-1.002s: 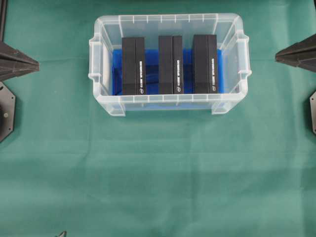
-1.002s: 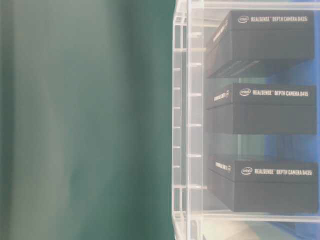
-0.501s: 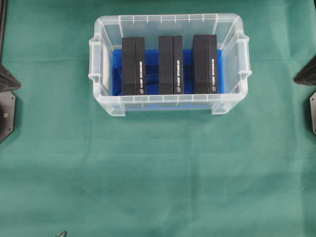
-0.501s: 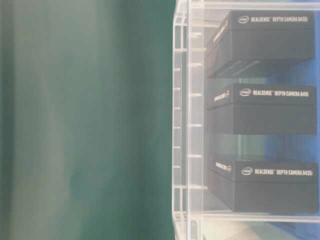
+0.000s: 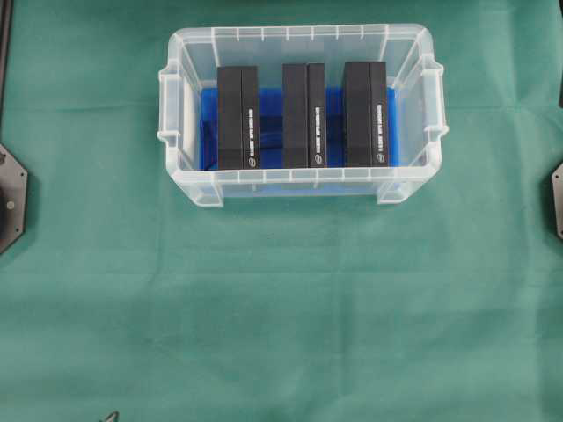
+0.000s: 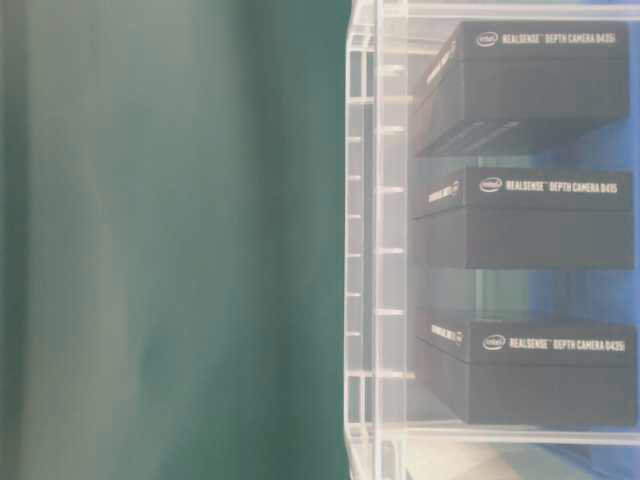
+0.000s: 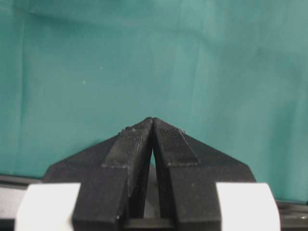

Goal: Take the box out of the case with the right arm.

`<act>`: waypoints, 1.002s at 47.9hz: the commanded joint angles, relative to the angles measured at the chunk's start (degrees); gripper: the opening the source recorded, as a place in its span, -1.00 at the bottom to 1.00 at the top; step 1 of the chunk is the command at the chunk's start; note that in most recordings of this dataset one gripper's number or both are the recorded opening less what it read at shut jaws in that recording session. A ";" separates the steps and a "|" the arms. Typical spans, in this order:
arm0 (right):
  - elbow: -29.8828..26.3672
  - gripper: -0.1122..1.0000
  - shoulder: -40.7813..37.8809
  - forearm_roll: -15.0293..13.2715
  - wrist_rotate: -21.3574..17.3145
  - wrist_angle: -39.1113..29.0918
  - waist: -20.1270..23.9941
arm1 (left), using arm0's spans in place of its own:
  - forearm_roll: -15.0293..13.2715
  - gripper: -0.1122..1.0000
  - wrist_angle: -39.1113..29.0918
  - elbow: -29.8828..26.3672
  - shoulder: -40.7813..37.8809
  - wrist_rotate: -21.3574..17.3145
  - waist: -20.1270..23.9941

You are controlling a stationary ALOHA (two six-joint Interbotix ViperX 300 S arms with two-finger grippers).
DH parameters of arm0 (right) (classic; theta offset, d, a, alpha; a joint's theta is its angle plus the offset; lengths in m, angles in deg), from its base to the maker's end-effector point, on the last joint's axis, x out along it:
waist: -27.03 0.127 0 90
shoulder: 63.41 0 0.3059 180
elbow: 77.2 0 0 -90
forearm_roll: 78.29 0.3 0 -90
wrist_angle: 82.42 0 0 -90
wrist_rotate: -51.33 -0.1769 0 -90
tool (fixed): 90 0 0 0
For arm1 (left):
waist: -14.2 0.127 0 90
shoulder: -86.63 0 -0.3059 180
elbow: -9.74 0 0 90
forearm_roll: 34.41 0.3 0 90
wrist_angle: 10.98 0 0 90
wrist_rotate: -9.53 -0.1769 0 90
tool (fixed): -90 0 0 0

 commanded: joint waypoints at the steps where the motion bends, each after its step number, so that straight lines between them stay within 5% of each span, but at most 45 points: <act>1: -1.41 -0.80 -0.18 -0.09 -0.70 -0.09 -0.09 | -0.09 -0.80 0.09 -1.49 -0.18 -0.18 -0.26; 7: -1.41 -0.80 -0.97 -0.09 -6.59 -0.09 -0.09 | -0.09 -0.80 0.09 -1.49 -0.18 -0.18 -0.26; 12: -1.49 -0.80 -1.76 -0.97 -15.12 -0.18 -0.18 | -0.09 -0.80 0.09 -1.49 -0.18 -0.18 -0.26; 21: -1.49 -0.80 -2.29 -4.39 -36.91 -0.26 -1.23 | -0.09 -0.80 0.09 -1.49 -0.18 -0.09 -0.26; 30: -1.49 -0.80 -2.11 -4.48 -57.66 -0.88 -2.37 | -0.09 -0.80 0.09 -1.49 -0.26 0.00 -0.26; 38: -1.41 -0.80 -2.11 -4.31 -61.70 -0.97 -2.37 | -0.09 -0.80 0.09 -1.49 -0.26 -0.09 -0.26; 48: -1.41 -0.80 -3.52 -6.77 -60.73 -0.44 -5.19 | -0.09 -0.80 -0.18 -1.41 -0.26 -0.09 -0.26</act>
